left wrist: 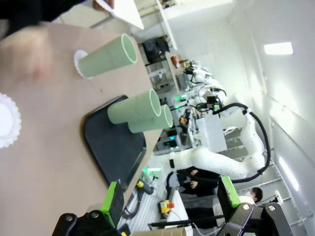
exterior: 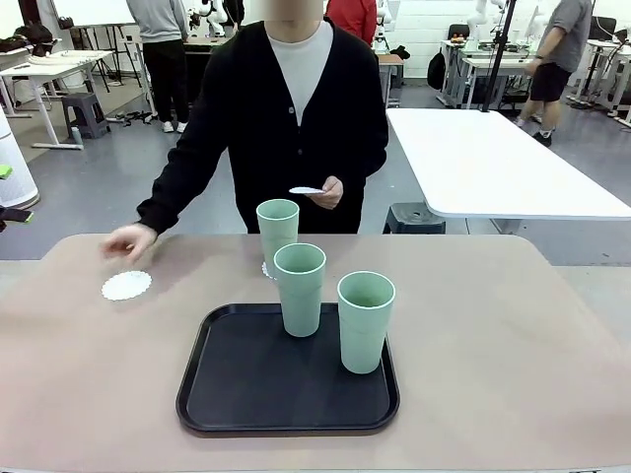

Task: Place coasters on the table and set cups on them.
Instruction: Take one Reusable plastic cup from the Flat Tray and place it on a coaster set by the human.

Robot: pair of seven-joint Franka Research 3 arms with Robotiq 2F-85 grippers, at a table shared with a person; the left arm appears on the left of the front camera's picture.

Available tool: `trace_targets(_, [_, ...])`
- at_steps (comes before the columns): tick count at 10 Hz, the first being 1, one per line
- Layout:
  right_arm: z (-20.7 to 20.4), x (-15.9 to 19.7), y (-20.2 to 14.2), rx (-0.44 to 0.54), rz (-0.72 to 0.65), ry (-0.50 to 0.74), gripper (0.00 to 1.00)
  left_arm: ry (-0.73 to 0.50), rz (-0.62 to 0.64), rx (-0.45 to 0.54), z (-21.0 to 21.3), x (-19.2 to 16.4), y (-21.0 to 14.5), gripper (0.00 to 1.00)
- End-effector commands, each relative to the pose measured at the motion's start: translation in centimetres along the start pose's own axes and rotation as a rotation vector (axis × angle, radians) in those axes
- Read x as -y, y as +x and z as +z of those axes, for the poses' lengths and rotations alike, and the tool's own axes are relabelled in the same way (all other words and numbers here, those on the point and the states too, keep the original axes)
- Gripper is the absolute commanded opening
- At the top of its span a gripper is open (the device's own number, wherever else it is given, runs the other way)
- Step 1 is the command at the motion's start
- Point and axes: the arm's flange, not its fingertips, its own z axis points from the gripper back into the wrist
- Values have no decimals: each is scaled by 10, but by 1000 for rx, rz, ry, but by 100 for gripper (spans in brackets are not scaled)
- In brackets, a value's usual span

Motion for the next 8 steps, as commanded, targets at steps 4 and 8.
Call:
trace_targets(4, [0, 0, 0, -2, 7, 9, 100, -5, -5, 3, 2, 1, -1, 100])
trace_targets(8, [0, 0, 0, -2, 7, 9, 100, -5, -5, 3, 2, 1, -1, 100])
